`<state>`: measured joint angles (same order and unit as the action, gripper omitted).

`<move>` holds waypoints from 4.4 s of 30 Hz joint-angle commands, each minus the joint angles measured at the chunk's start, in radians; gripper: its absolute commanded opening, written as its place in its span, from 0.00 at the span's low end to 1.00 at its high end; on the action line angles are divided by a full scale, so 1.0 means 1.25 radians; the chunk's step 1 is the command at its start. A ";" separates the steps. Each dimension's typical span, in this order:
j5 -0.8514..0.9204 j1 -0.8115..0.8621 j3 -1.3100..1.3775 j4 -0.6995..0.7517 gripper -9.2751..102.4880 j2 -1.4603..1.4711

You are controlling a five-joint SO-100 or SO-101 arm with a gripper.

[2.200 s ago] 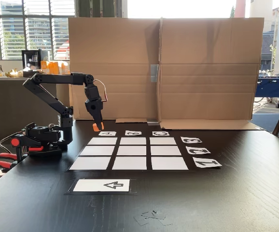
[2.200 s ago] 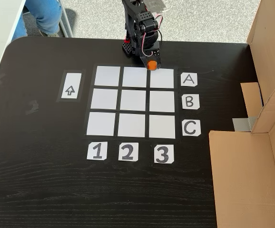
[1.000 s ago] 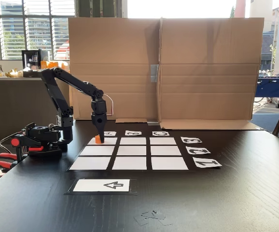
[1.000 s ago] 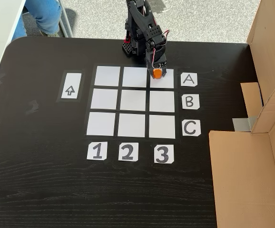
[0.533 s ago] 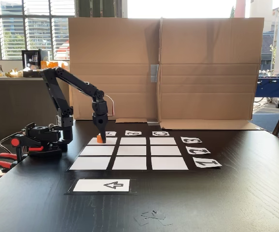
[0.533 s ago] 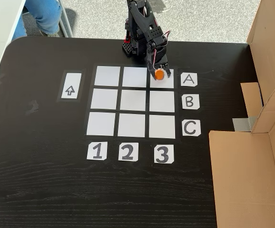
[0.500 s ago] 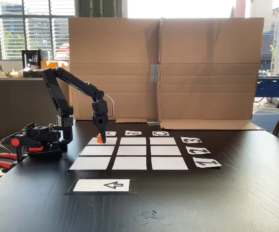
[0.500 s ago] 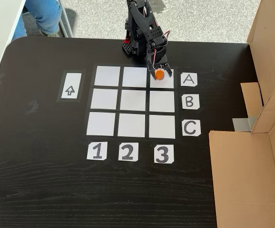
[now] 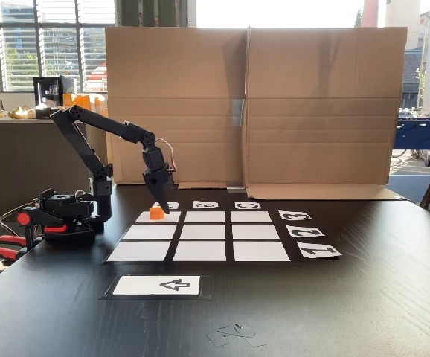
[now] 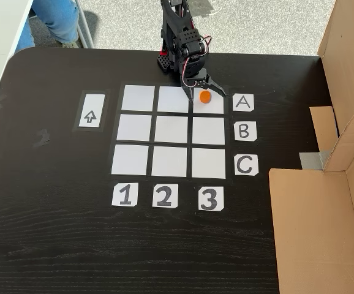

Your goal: Pick up the round, orange token and place it in the grid on square A3.

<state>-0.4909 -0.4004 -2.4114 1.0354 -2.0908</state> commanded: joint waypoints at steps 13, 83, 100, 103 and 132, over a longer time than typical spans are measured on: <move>-0.292 0.427 0.243 -0.175 0.52 -0.287; -0.820 1.760 -0.518 -0.282 0.09 -0.989; -0.820 1.760 -0.518 -0.282 0.09 -0.989; -0.820 1.760 -0.518 -0.282 0.09 -0.989; -0.820 1.760 -0.518 -0.282 0.09 -0.989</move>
<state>-1.5232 1.7472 -3.0557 0.6796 -3.3195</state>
